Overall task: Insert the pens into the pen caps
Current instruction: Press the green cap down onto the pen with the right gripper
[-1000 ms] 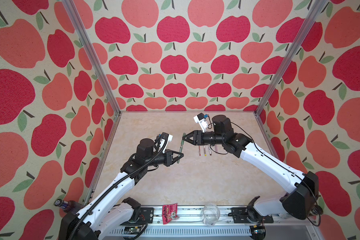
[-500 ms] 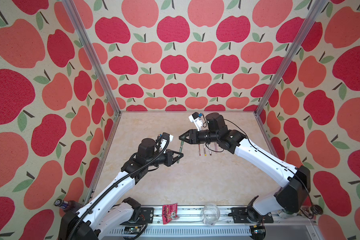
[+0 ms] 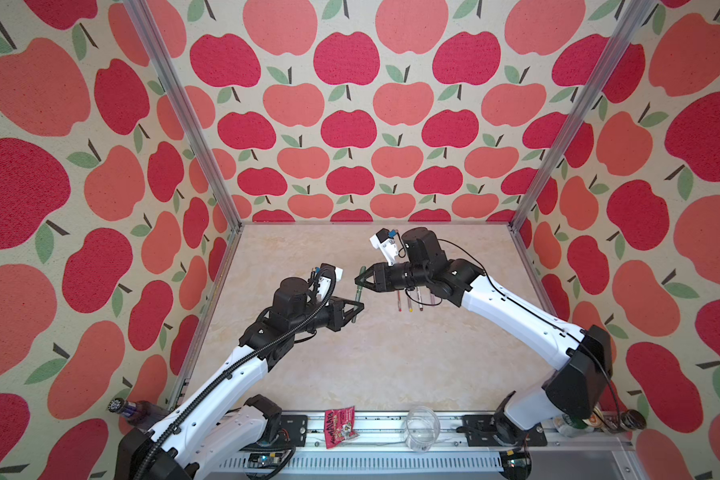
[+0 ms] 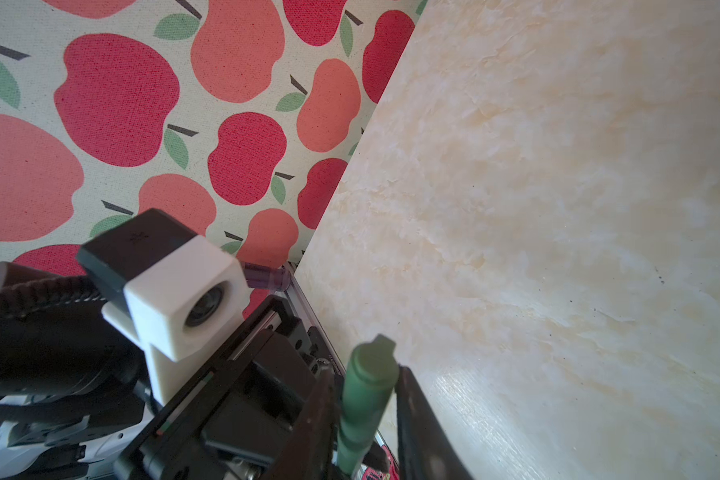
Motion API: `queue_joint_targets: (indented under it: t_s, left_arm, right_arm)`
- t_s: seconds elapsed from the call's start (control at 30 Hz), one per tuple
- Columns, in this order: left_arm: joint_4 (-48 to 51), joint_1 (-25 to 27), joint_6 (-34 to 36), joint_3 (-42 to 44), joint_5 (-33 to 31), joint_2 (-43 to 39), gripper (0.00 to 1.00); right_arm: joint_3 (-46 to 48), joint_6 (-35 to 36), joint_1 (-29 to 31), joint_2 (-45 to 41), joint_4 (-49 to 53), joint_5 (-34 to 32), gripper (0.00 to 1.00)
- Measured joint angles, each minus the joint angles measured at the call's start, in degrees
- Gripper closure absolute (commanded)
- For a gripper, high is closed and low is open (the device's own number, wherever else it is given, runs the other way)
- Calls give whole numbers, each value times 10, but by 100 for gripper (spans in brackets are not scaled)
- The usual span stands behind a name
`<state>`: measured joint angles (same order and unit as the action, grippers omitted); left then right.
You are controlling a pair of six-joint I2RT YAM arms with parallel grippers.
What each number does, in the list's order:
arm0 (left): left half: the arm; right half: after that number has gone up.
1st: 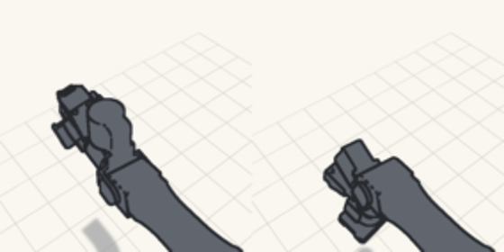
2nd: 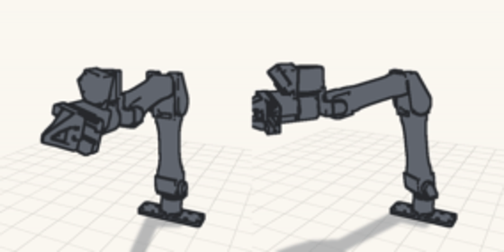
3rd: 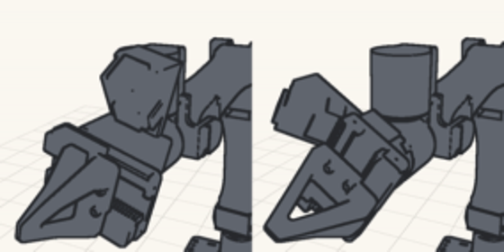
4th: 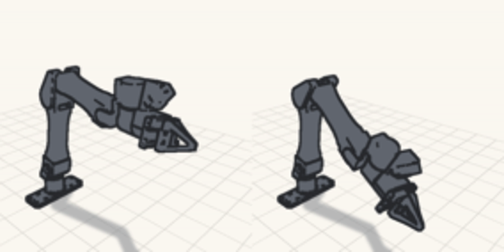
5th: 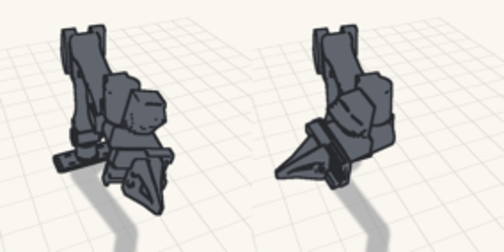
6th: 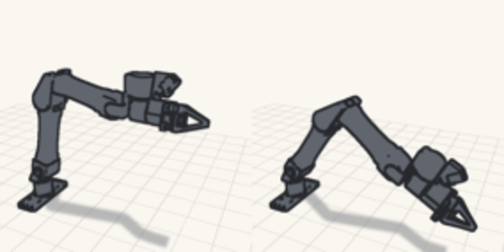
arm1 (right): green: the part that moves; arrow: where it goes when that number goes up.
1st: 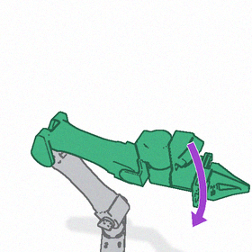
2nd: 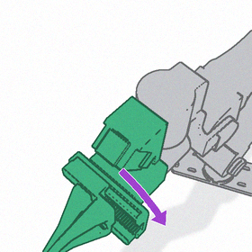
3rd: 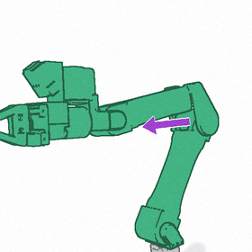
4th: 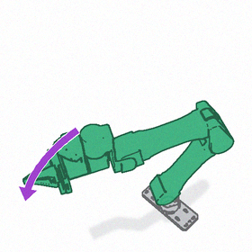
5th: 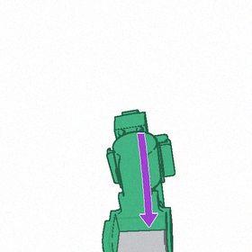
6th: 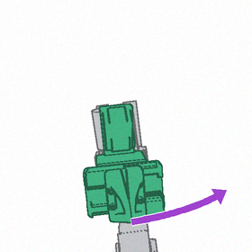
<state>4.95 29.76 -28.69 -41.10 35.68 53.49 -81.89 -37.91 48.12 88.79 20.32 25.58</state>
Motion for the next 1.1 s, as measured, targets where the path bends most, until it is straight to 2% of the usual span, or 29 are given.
queue_joint_targets:
  t_s: [0.33, 0.57, 0.77, 1.1]
  left_arm:
    - [-1, 4, 4, -1, -24, 0, 94]
    - [1, 5, 4, -8, -44, 0, 94]
    - [24, 3, 13, -47, -59, 13, 94]
    - [61, -23, 43, -107, -41, 49, 94]
  right_arm:
    - [-5, -9, 3, 5, -4, 5, 94]
    - [-8, -12, 3, 10, -18, 5, 96]
    - [-19, -12, 2, 10, -36, -2, 98]
    - [-21, -16, 2, 11, -77, -27, 100]
